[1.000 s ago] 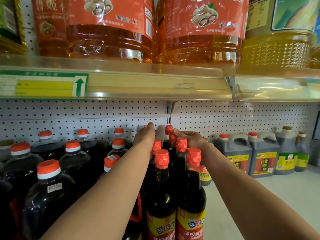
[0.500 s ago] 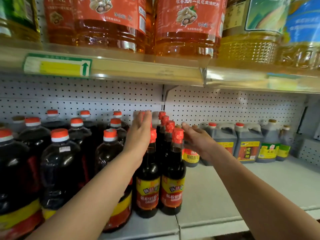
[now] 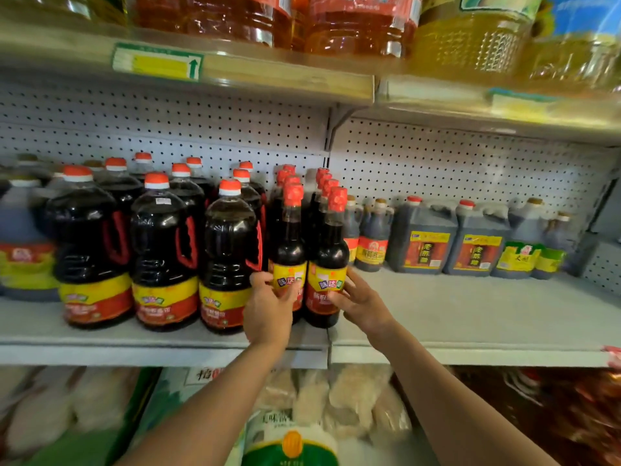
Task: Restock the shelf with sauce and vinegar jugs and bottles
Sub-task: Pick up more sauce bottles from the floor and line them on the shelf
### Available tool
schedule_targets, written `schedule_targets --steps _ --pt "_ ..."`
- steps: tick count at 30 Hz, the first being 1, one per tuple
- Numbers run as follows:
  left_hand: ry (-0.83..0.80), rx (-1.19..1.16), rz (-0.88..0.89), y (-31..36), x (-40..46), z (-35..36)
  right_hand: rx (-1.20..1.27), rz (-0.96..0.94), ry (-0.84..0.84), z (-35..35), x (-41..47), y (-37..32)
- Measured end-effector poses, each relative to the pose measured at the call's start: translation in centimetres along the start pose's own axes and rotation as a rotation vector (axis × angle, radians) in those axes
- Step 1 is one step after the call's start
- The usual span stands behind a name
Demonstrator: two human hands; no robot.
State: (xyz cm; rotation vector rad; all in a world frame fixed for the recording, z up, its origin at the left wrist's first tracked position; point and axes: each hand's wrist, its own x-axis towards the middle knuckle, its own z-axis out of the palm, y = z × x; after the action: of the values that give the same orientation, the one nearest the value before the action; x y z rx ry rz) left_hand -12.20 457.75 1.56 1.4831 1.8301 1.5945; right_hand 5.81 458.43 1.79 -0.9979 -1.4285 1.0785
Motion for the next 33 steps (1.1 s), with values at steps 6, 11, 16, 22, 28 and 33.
schedule_targets --steps 6,11,16,22,28,33 --pt "-0.115 0.109 -0.189 -0.7 0.7 0.8 -0.126 0.062 0.112 0.7 1.2 1.3" --pt "-0.177 -0.012 -0.303 -1.8 1.2 1.3 -0.279 0.097 0.157 0.7 2.0 1.7" --pt "-0.193 -0.035 -0.319 -2.2 1.7 1.9 -0.326 0.096 0.188 0.5 2.9 2.2" --pt "-0.315 0.02 -0.348 -1.9 2.7 2.7 -0.335 0.085 0.19 0.7 3.5 2.4" --pt "-0.381 0.028 -0.338 -2.2 3.4 2.6 -0.336 0.114 0.164 0.4 3.7 2.4" --pt "-0.494 0.025 -0.398 -0.8 3.2 0.9 -0.319 0.127 0.115 0.2 3.3 1.8"
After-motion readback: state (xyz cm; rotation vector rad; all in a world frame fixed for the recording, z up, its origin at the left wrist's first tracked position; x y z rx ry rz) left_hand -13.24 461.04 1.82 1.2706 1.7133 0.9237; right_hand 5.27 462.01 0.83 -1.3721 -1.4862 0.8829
